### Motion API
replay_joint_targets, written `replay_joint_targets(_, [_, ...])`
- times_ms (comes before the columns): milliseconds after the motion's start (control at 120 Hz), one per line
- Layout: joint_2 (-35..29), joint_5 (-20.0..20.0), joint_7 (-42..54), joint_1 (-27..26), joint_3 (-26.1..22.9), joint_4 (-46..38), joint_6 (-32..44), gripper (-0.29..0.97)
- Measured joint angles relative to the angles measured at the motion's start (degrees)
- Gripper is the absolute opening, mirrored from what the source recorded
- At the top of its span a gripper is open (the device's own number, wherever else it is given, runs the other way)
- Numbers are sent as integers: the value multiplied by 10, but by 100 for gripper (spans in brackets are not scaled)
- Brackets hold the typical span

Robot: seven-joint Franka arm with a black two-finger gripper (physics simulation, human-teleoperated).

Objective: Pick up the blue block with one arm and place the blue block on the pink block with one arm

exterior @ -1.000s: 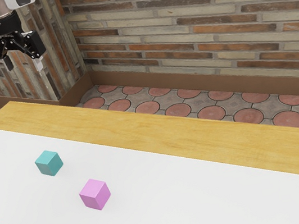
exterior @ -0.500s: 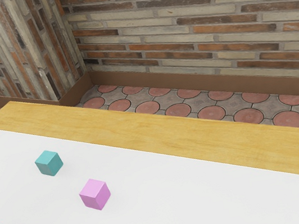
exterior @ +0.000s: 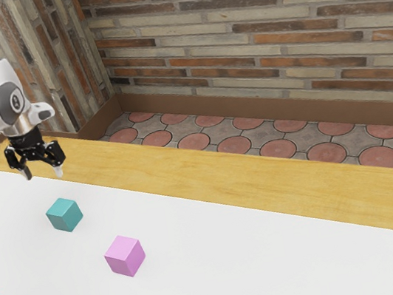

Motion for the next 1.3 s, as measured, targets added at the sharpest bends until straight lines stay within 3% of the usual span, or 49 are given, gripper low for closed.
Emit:
replay_joint_targets(83, [-1, -14, 28, 66, -71, -13, 37, 68])
replay_joint_targets(183, [2, -21, 56, 87, -95, -16, 68, 68])
replay_joint_targets(342, [5, -25, 98, 91, -106, -18, 92, 68])
replay_joint_targets(683, [4, 7, 161, 91, -108, -22, 89, 68])
replay_joint_targets(933, [-21, 11, 151, 88, -113, -105, 98, 68])
replay_joint_targets(1300, [-21, 36, 141, 88, -111, -137, 127, 68])
